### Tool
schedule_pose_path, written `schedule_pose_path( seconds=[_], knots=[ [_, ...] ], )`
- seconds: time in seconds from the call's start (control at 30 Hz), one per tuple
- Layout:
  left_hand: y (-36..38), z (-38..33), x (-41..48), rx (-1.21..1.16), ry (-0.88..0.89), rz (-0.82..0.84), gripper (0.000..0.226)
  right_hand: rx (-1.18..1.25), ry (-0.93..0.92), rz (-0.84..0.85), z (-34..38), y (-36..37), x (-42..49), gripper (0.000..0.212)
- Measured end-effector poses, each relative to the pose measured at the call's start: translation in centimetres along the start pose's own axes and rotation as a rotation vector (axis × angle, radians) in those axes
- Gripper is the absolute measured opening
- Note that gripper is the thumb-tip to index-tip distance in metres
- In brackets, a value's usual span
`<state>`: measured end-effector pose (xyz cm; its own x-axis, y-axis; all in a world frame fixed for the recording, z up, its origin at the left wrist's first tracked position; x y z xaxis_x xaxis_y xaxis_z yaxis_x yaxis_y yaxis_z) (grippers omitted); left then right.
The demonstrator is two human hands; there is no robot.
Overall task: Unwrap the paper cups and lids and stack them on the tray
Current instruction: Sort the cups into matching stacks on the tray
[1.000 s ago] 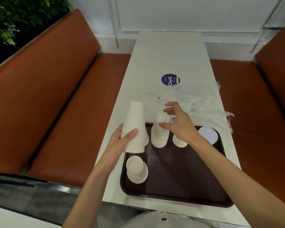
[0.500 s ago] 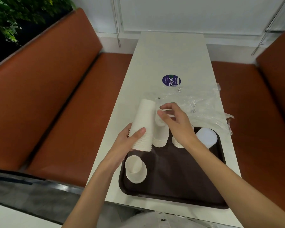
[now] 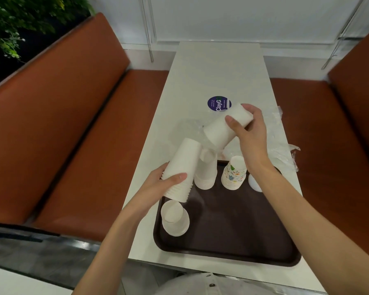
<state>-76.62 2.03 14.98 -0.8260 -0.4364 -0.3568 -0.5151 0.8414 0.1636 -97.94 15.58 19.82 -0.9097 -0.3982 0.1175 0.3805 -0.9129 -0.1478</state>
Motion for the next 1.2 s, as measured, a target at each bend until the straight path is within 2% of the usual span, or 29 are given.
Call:
schedule_pose_path(
  seconds=[0.1, 0.27, 0.43, 0.5, 0.6, 0.73, 0.87, 0.93, 1.0, 1.1, 1.2],
  knots=[
    [-1.1, -0.1, 0.1, -0.061, -0.01, -0.025, 0.046, -0.106, -0.091, 0.015, -0.9, 1.1, -1.4, 0.051],
    [-1.9, -0.3, 0.2, -0.082, -0.008, -0.043, 0.064, -0.304, -0.142, 0.144, -3.2, 3.0, -3.0, 0.061],
    [-1.6, 0.1, 0.2, -0.099, -0.012, -0.034, 0.052, -0.365, -0.131, 0.212, -4.5, 3.5, -3.4, 0.062],
    [-1.4, 0.2, 0.2, -0.118, -0.014, -0.036, 0.042, -0.39, -0.127, 0.231, -4.6, 3.5, -3.4, 0.059],
    [-1.0, 0.0, 0.3, -0.152, -0.023, -0.058, 0.05, -0.427, -0.154, 0.221, -4.2, 3.4, -3.6, 0.044],
    [-0.1, -0.1, 0.5, -0.157, -0.04, -0.047, 0.049, -0.313, -0.156, 0.191, -2.7, 3.0, -4.1, 0.027],
    [1.7, -0.3, 0.3, -0.176, -0.077, 0.034, 0.052, -0.086, 0.047, 0.349, -2.0, 4.3, -5.3, 0.045],
    [2.4, -0.4, 0.1, -0.194, -0.093, 0.067, 0.064, -0.025, 0.132, 0.389, -2.1, 4.6, -5.6, 0.051],
    [2.7, -0.3, 0.0, -0.206, -0.092, 0.085, 0.076, 0.044, 0.194, 0.369, -1.8, 4.3, -5.0, 0.049],
    [2.1, 0.0, -0.1, -0.136, -0.038, 0.07, 0.067, 0.127, 0.215, 0.273, -1.2, 2.7, -3.4, 0.038],
    [1.1, 0.5, -0.3, -0.103, -0.008, 0.036, 0.063, 0.133, 0.158, 0.167, -0.3, 1.2, -1.9, 0.036]
  ],
)
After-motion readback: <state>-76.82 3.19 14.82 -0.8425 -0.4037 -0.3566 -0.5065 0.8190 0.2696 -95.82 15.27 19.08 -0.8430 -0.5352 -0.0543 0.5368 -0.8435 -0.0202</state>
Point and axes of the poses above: each hand's wrist, its own x-axis towards the middle knuckle, its own y-axis out of the palm, z = x × y, the point moved 3 cm from there along x, towards the middle knuckle, and after that the axes turned 12 degrees about -x, right-handed, at the moved point
